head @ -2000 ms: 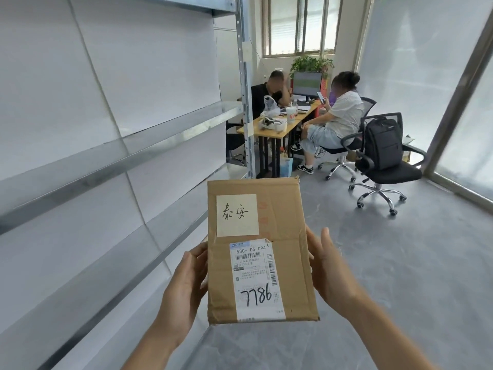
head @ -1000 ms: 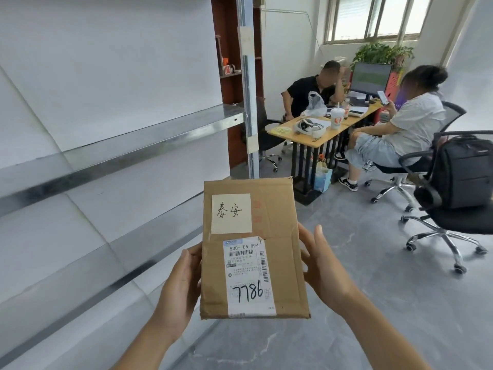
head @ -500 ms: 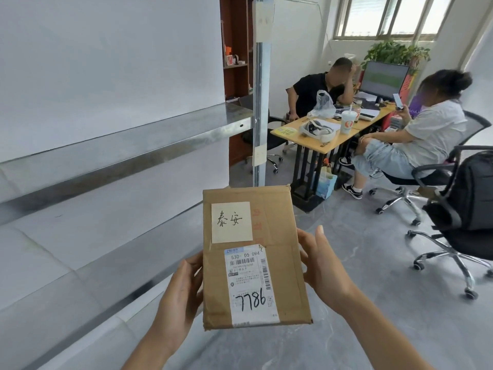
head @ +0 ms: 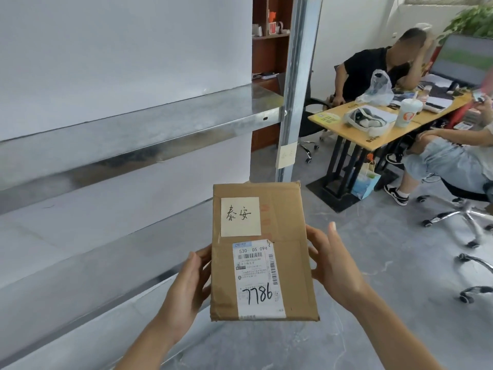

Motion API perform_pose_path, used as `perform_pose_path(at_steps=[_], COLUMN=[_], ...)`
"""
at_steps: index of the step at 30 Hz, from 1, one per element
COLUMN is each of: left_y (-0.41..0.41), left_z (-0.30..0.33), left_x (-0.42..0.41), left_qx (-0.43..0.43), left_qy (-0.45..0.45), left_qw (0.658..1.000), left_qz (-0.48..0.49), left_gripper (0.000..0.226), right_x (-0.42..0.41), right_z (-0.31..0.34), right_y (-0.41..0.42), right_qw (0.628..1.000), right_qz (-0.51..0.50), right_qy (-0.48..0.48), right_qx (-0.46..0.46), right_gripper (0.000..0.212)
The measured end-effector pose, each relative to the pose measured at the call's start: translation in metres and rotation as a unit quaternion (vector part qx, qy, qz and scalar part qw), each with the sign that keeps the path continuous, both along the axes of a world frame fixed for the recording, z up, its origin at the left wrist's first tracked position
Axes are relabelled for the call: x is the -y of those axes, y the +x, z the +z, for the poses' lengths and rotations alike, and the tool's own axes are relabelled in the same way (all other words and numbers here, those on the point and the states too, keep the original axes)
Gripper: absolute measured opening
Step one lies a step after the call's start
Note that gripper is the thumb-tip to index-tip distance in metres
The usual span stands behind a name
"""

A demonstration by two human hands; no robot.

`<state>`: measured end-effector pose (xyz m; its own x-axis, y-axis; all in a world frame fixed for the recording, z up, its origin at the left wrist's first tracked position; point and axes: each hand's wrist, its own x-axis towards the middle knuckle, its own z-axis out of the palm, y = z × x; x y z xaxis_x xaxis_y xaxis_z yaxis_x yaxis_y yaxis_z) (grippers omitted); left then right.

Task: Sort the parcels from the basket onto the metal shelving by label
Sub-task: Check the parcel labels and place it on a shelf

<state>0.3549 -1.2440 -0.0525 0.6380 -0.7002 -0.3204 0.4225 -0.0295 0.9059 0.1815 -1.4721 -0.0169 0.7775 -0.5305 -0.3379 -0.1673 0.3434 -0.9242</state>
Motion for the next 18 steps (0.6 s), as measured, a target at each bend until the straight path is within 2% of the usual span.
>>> perform_pose_path(at_steps=[5, 9, 11, 13, 18], left_y=[-0.005, -0.004, 0.001, 0.009, 0.04], left_z=[-0.001, 0.001, 0.0, -0.001, 0.004], left_x=[0.026, 0.035, 0.036, 0.035, 0.028], left_qx=[-0.033, -0.131, -0.171, -0.162, -0.123], left_qy=[0.004, -0.008, 0.002, 0.023, 0.047], left_qw=[0.999, 0.99, 0.984, 0.984, 0.989], left_qz=[0.039, 0.054, 0.057, 0.067, 0.07], left_gripper=[0.055, 0.055, 0.062, 0.065, 0.057], right_x=[0.053, 0.081, 0.088, 0.094, 0.105], right_z=[-0.011, -0.017, -0.016, -0.015, -0.021], right_y=[0.025, 0.052, 0.067, 0.081, 0.108], right_qw=[0.998, 0.995, 0.993, 0.992, 0.985], right_qz=[0.054, 0.083, 0.106, 0.122, 0.161], right_qy=[0.019, 0.061, 0.055, 0.026, -0.002], right_qx=[-0.01, 0.007, -0.004, -0.024, -0.061], right_gripper=[0.063, 0.071, 0.067, 0.056, 0.069])
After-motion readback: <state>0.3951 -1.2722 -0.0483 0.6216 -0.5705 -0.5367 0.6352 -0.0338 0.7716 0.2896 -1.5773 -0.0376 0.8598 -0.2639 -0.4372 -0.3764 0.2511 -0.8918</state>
